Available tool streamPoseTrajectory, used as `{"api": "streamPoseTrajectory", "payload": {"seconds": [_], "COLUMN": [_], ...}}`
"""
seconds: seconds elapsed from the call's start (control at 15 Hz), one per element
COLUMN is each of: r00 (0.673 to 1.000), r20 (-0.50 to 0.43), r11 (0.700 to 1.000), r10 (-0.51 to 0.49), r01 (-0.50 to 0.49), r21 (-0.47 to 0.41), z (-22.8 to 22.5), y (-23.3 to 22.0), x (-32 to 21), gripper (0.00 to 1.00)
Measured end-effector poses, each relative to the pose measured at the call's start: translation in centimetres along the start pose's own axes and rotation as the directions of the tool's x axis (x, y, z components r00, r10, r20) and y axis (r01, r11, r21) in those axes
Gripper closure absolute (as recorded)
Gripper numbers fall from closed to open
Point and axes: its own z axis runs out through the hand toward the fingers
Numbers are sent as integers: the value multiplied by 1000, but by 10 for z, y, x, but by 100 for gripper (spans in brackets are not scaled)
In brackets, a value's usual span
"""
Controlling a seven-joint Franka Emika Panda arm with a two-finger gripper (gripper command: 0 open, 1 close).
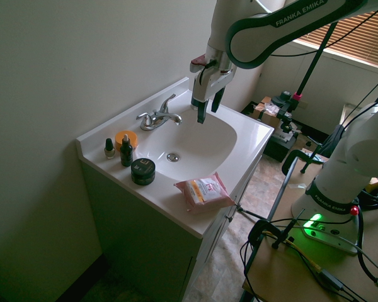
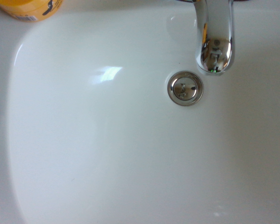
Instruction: Sanitize yourself
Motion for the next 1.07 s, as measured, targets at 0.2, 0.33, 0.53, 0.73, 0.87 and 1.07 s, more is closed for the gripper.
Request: {"api": "streamPoseTrajectory", "payload": {"seconds": [0.2,0.33,0.53,0.73,0.87,1.07], "r00": [1000,999,990,977,968,955], "r20": [5,-25,-77,-92,-97,-93], "r11": [1000,998,987,974,966,952], "r10": [11,31,118,192,230,283], "r01": [-11,-30,-109,-179,-215,-268], "r21": [12,48,115,137,146,151], "z": [-1,-19,-62,-83,-91,-92], "y": [-1,-4,0,6,10,21], "x": [1,16,74,136,166,198], "gripper": [0,0,100,100,100,100]}}
